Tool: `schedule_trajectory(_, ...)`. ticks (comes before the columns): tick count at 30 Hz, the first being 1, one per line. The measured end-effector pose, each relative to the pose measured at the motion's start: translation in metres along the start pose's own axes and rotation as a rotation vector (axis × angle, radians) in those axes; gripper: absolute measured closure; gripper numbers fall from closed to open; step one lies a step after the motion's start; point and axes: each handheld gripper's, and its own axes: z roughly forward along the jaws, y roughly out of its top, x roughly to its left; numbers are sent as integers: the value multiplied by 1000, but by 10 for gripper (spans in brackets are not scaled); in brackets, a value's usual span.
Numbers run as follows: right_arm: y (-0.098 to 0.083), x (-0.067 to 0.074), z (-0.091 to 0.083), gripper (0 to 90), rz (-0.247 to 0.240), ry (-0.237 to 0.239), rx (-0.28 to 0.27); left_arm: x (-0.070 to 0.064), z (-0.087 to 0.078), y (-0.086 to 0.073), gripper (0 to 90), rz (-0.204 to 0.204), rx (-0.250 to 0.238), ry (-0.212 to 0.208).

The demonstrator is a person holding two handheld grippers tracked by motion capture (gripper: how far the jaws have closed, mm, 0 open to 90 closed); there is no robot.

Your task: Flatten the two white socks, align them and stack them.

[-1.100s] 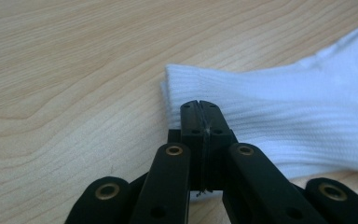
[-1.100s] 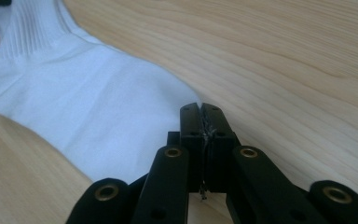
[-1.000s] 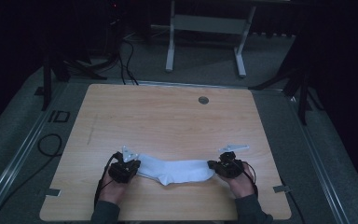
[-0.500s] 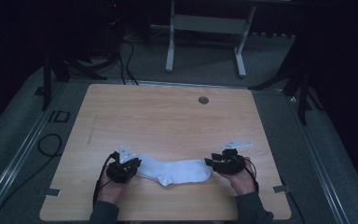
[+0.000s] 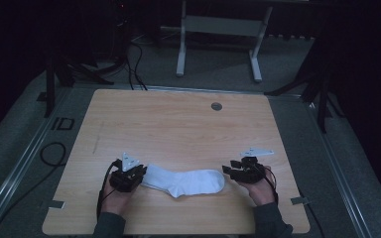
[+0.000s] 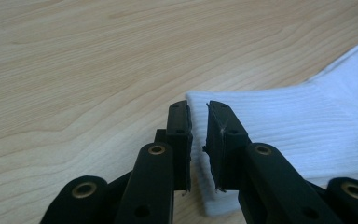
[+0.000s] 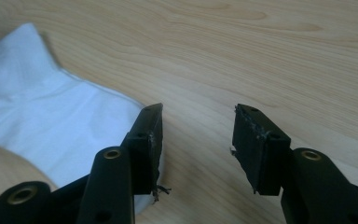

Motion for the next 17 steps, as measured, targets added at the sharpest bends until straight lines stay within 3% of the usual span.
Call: schedule_trajectory(17, -7, -19, 0, 518, 31, -60, 2, 16, 2, 0, 788, -46, 15, 44)
